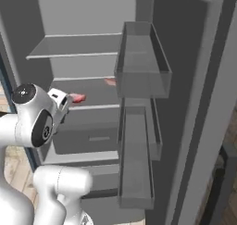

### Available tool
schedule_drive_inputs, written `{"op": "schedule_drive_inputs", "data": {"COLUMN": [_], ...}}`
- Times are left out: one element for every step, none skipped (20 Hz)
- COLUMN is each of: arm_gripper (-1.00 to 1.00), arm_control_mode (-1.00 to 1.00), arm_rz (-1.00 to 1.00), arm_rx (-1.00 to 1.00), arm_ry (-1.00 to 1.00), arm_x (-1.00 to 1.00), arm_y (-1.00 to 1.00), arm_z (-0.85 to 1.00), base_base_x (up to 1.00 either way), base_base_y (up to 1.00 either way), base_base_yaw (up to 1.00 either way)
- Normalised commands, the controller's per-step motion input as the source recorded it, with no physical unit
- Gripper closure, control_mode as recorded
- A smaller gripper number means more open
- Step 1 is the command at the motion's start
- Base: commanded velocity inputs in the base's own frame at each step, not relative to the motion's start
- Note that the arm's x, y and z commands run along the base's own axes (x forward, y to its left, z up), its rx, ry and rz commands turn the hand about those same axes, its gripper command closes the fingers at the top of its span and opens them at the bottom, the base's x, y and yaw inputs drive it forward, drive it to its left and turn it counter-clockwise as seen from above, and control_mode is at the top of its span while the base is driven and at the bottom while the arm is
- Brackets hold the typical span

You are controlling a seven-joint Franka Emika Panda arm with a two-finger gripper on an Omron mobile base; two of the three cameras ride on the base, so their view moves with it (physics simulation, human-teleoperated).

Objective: Place the steak on the counter behind the older steak on the same shelf of the fridge to maintain FIFO order. Close the fridge door when finished.

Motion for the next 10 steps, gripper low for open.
{"op": "schedule_drive_inputs", "data": {"arm_gripper": [-1.0,-1.0,-1.0,-1.0,-1.0,-1.0,-1.0,-1.0,-1.0,-1.0], "arm_control_mode": [1.0,1.0,1.0,1.0,1.0,1.0,1.0,1.0,1.0,1.0], "arm_rz": [0.0,0.0,0.0,0.0,0.0,0.0,0.0,0.0,0.0,0.0], "arm_rx": [0.0,0.0,0.0,0.0,0.0,0.0,0.0,0.0,0.0,0.0], "arm_ry": [0.0,0.0,0.0,0.0,0.0,0.0,0.0,0.0,0.0,0.0], "arm_x": [0.0,0.0,0.0,0.0,0.0,0.0,0.0,0.0,0.0,0.0], "arm_y": [0.0,0.0,0.0,0.0,0.0,0.0,0.0,0.0,0.0,0.0], "arm_z": [0.0,0.0,0.0,0.0,0.0,0.0,0.0,0.0,0.0,0.0], "base_base_x": [-1.0,-1.0,-1.0,-1.0,-0.99,-0.84,-0.73,-0.58,-0.51,-0.52], "base_base_y": [0.0,0.0,0.0,0.0,0.0,0.0,-0.06,-0.09,-0.1,-0.24], "base_base_yaw": [-0.01,-0.02,-0.02,-0.01,-0.02,0.0,0.0,0.0,0.06,0.15]}}
